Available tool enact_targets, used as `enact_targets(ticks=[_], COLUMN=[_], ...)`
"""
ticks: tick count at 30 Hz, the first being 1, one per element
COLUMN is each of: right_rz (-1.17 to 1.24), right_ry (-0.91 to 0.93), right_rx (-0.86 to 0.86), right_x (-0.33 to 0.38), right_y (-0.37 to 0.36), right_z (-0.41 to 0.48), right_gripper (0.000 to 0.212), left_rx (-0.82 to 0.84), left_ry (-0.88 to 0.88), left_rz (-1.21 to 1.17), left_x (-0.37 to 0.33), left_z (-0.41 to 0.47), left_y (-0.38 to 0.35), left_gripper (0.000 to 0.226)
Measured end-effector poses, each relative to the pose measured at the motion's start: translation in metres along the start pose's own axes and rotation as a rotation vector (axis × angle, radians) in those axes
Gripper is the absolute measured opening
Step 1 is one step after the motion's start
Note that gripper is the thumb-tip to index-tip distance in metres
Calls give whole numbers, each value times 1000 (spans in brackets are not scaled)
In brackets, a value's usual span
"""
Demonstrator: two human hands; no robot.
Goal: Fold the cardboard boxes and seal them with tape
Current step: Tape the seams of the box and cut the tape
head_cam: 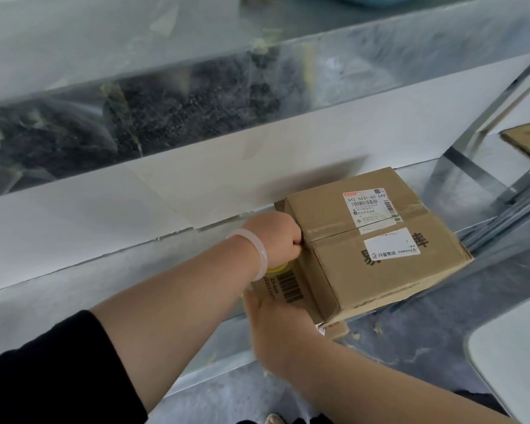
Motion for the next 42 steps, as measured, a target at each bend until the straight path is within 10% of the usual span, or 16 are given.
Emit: enact_targets(ticks=[14, 21, 42], right_rz=[747, 382, 310], right_ry=[-67, -226, -222], right_rx=[-783, -589, -594], right_x=[-77, -114, -116], right_y=[135, 131, 126], right_z=[-120, -5, 3], right_gripper=[31, 36, 33], left_rx=[-109, -192, -316], left_ry=[40, 61, 155], left_rz=[-184, -237, -373], left_x=[13, 12, 40], left_z=[-6, -18, -63], left_y=[-18, -16, -19], left_gripper=[34, 26, 45])
Point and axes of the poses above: each hand's wrist, its own z-axis towards the middle knuckle, its own y-axis out of the back of the hand, x = y × z, the point moved 10 cm from there along z, towards the middle knuckle, and after that the axes turned 11 degrees about z, right-handed, at the moved point
